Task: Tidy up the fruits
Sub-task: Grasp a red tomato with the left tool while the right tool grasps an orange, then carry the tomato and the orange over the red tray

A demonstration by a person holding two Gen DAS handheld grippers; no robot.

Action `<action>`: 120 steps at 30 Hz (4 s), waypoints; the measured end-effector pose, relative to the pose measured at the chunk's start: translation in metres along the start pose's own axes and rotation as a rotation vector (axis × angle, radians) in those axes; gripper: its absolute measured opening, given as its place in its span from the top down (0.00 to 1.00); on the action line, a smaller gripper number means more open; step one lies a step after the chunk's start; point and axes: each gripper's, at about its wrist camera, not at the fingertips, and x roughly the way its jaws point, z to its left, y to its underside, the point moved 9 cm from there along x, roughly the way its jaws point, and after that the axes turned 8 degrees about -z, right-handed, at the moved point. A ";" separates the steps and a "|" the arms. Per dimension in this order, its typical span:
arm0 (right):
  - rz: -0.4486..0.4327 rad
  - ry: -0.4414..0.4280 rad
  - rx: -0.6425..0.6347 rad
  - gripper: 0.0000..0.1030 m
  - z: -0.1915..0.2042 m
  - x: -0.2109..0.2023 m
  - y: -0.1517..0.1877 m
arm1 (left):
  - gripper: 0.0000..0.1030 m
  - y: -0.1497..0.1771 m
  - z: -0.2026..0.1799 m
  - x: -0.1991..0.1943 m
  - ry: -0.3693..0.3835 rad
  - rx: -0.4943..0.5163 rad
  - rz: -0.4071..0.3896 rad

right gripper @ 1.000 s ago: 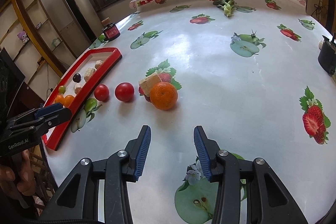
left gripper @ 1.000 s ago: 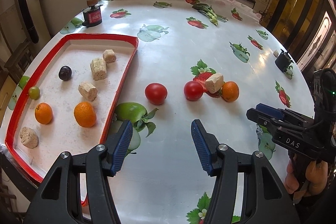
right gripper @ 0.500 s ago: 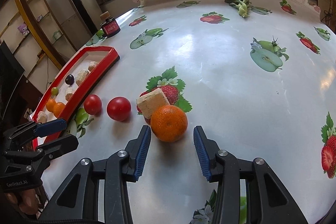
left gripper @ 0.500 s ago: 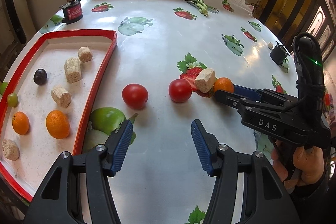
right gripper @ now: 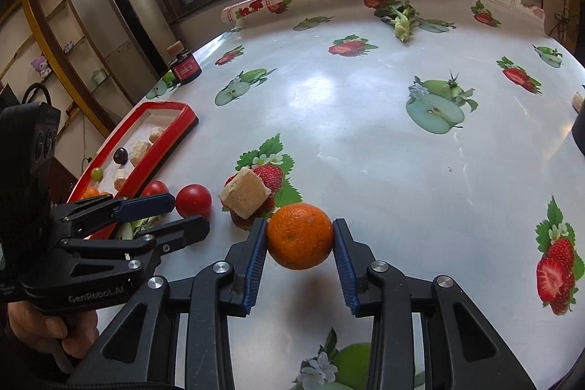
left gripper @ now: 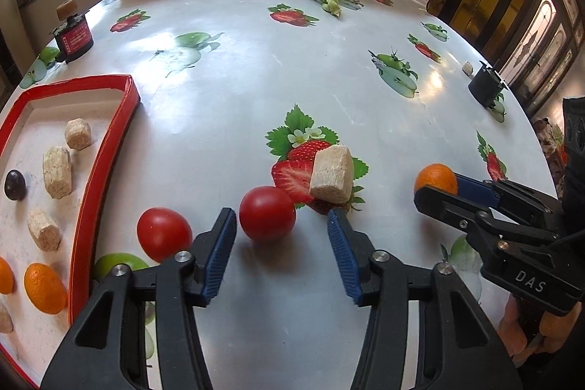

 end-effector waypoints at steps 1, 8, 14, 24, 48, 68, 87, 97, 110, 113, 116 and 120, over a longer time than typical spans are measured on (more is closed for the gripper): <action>0.001 0.003 0.009 0.64 -0.003 -0.002 0.002 | 0.68 0.001 0.000 0.002 -0.005 0.006 0.003; -0.007 -0.001 0.039 0.64 -0.010 -0.016 0.009 | 0.73 0.004 -0.005 -0.005 0.012 0.021 -0.013; -0.014 -0.015 0.021 0.64 0.003 -0.024 0.013 | 0.73 0.009 -0.005 -0.028 0.019 0.004 -0.040; -0.021 -0.046 -0.017 0.64 0.033 -0.032 0.016 | 0.73 0.019 0.017 -0.071 -0.030 -0.035 -0.099; -0.017 -0.107 -0.119 0.64 0.100 -0.036 0.018 | 0.73 0.045 0.081 -0.130 -0.122 -0.138 -0.180; -0.001 -0.188 -0.206 0.65 0.165 -0.014 0.007 | 0.73 0.059 0.132 -0.152 -0.185 -0.228 -0.204; 0.024 -0.229 -0.253 0.65 0.203 0.019 -0.007 | 0.73 0.068 0.180 -0.153 -0.201 -0.335 -0.199; 0.045 -0.247 -0.261 0.65 0.219 0.053 -0.025 | 0.72 0.067 0.191 -0.136 -0.208 -0.355 -0.166; 0.103 -0.254 -0.300 0.65 0.238 0.105 -0.030 | 0.72 0.063 0.193 -0.108 -0.191 -0.358 -0.112; 0.116 -0.254 -0.307 0.65 0.240 0.113 -0.027 | 0.72 0.066 0.194 -0.103 -0.189 -0.359 -0.099; 0.124 -0.248 -0.313 0.65 0.241 0.120 -0.024 | 0.72 0.068 0.193 -0.097 -0.182 -0.358 -0.084; 0.134 -0.245 -0.314 0.65 0.241 0.125 -0.021 | 0.72 0.072 0.192 -0.092 -0.179 -0.359 -0.070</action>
